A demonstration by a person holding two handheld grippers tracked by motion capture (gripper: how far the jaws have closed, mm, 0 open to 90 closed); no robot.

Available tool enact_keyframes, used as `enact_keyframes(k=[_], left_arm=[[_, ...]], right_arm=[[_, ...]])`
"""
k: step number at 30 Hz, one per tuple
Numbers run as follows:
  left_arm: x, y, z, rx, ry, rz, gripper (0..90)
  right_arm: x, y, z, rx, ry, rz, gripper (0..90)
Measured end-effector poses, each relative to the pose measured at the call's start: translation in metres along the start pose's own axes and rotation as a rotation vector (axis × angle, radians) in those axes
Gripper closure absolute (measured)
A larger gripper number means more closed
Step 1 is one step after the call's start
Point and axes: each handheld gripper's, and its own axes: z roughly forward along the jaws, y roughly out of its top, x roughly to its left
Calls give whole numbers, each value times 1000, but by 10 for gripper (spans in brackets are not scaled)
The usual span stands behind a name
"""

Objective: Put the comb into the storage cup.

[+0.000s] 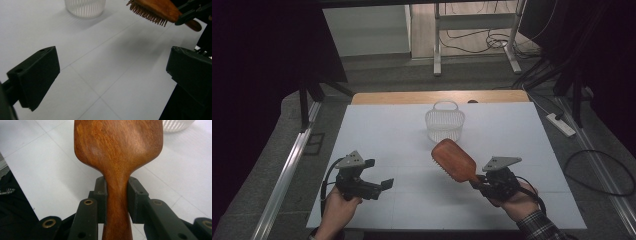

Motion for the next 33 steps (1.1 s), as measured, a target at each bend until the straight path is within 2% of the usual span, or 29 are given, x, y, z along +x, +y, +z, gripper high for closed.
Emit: enact_keyframes(k=[10, 21, 33], left_arm=[[-6, 20, 19, 7, -58, 5, 0], [-13, 39, 40, 14, -86, 29, 0], [-19, 51, 60, 16, -138, 2, 0]], right_arm=[[0, 3, -4, -30, -13, 1, 724], [-1, 5, -7, -59, -25, -1, 724], [0, 8, -10, -102, -39, -7, 724]])
